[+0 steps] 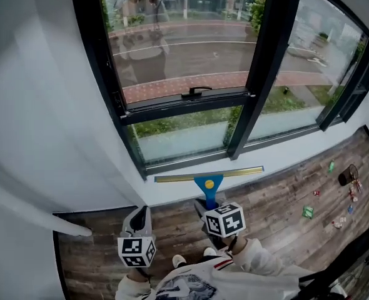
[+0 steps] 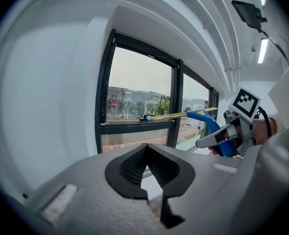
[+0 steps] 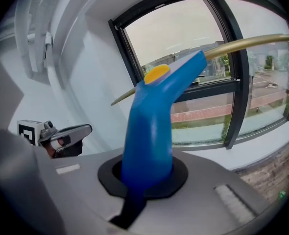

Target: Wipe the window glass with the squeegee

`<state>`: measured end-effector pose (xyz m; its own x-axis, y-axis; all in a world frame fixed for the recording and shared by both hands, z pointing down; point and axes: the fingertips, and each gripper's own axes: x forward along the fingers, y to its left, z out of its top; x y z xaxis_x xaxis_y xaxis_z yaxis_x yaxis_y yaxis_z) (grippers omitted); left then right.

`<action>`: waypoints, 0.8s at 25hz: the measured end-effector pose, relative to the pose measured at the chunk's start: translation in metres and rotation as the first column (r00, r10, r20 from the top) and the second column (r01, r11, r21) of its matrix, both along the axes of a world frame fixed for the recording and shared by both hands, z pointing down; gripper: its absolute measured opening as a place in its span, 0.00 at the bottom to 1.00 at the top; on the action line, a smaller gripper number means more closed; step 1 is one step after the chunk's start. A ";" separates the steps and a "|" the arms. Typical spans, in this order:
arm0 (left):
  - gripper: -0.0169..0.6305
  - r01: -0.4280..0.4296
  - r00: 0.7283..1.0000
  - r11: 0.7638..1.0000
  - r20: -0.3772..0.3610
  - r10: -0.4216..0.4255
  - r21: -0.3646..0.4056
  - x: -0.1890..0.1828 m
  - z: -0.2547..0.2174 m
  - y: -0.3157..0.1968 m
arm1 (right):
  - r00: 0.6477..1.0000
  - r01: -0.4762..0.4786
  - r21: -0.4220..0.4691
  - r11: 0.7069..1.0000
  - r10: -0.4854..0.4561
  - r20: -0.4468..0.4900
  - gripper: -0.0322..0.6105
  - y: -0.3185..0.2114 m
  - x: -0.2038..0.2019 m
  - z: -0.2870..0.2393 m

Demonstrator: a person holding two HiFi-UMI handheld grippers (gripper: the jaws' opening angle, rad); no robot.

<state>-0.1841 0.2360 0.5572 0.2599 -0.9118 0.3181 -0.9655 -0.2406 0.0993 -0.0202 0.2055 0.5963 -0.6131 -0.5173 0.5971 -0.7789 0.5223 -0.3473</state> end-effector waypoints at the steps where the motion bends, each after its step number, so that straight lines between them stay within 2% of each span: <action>1: 0.03 0.003 1.000 1.000 0.000 -0.003 0.004 0.007 -0.002 -0.001 | 1.000 -0.001 0.010 1.000 0.001 -0.002 0.06 0.001 0.008 -0.003; 7: 0.03 0.019 1.000 0.999 -0.002 -0.019 0.036 0.050 -0.016 -0.015 | 1.000 0.011 0.057 0.998 -0.010 -0.012 0.06 -0.001 0.055 -0.020; 11: 0.03 0.009 1.000 0.999 0.004 -0.009 0.042 0.074 -0.019 -0.022 | 1.000 0.011 0.057 0.998 -0.011 -0.002 0.06 -0.001 0.072 -0.021; 20: 0.03 0.008 1.000 0.999 0.015 -0.008 0.040 0.084 -0.024 -0.026 | 1.000 0.026 0.065 0.998 -0.026 0.001 0.06 -0.004 0.079 -0.024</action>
